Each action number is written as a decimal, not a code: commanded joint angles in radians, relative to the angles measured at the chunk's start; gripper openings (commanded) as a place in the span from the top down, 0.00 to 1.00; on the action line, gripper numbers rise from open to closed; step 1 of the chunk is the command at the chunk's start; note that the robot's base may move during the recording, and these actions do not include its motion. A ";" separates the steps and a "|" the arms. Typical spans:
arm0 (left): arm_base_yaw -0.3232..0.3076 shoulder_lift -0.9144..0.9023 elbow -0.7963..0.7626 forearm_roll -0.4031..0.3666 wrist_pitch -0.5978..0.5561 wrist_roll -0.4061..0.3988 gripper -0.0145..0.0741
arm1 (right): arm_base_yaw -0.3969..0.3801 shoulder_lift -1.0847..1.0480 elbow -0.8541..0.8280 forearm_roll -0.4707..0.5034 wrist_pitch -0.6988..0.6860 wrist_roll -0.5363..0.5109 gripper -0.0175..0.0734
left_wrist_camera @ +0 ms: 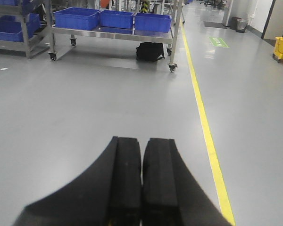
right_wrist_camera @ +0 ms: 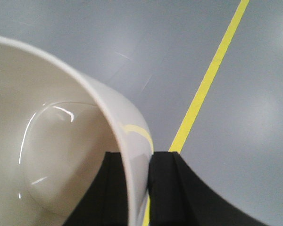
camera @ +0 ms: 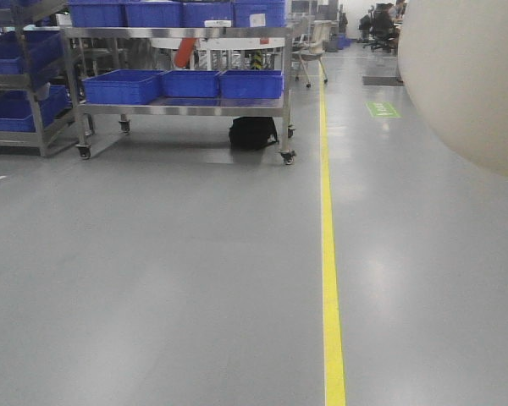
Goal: Move white bin to right shelf second layer
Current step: 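Drive the base away from the table holding the bin, then drive the base along the blue-crate racks toward the roller shelf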
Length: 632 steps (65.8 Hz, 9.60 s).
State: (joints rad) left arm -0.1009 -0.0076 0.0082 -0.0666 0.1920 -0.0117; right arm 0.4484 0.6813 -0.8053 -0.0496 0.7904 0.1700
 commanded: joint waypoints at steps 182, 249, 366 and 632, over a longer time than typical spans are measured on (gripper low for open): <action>-0.003 -0.021 0.027 -0.002 -0.089 -0.010 0.74 | -0.001 -0.004 -0.029 -0.010 -0.086 -0.001 0.75; -0.003 -0.021 0.027 -0.002 -0.089 -0.010 0.74 | -0.001 -0.004 -0.029 -0.010 -0.086 -0.001 0.75; -0.003 -0.021 0.027 -0.002 -0.089 -0.010 0.74 | -0.001 -0.004 -0.029 -0.010 -0.086 -0.001 0.75; -0.003 -0.021 0.027 -0.002 -0.089 -0.010 0.74 | -0.001 -0.004 -0.029 -0.010 -0.085 -0.001 0.75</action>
State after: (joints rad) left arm -0.1009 -0.0076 0.0082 -0.0666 0.1920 -0.0117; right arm 0.4484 0.6776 -0.8053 -0.0534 0.7904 0.1700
